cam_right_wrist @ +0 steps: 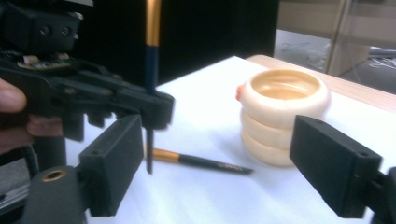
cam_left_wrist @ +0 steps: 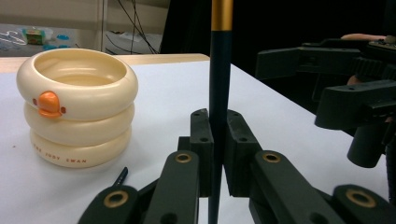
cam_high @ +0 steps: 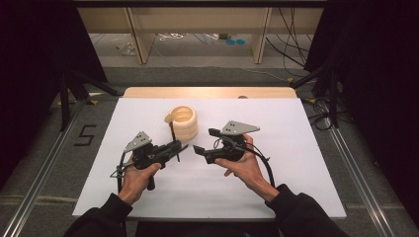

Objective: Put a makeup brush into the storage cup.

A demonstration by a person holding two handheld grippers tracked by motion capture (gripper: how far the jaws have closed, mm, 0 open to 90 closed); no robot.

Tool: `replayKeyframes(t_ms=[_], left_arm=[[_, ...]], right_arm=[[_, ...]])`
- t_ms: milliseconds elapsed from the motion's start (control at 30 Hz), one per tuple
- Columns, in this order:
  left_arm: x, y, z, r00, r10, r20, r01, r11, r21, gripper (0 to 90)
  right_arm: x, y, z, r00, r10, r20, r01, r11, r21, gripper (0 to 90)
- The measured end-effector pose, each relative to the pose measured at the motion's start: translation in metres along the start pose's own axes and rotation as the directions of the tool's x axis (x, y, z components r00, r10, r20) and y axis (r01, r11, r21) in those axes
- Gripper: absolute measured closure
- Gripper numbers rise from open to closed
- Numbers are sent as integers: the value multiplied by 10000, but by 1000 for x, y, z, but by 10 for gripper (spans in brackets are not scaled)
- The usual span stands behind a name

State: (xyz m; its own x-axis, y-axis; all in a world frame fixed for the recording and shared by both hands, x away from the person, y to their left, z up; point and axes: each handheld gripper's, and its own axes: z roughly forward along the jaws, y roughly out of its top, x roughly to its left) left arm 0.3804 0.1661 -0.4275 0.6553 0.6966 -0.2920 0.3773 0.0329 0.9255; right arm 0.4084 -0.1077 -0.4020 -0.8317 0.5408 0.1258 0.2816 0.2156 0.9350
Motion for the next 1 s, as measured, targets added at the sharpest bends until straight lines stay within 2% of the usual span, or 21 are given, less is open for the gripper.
replayKeyframes(t_ms=[100,267,467,733,1000], left_arm=[[1,1,0,10000,-14,-20,14,10000,-45,833],[4,3,0,9999,-14,-143,12,9999,-100,833],[8,7,1,9995,101,-311,-108,9997,-230,833],[17,14,2,9981,166,-590,-190,9990,-404,833],[23,18,2,9972,102,-745,-144,9983,-565,833]], right_arm=[[-4,-3,-8,10000,-10,72,10,10000,2,163],[-11,-9,-21,9987,-51,516,49,10000,42,164],[-14,-15,-35,9971,-129,749,116,9998,169,165],[-19,-26,-52,9945,-3,1049,-17,9998,197,162],[-23,-36,-69,9916,47,1290,-88,9995,315,163]])
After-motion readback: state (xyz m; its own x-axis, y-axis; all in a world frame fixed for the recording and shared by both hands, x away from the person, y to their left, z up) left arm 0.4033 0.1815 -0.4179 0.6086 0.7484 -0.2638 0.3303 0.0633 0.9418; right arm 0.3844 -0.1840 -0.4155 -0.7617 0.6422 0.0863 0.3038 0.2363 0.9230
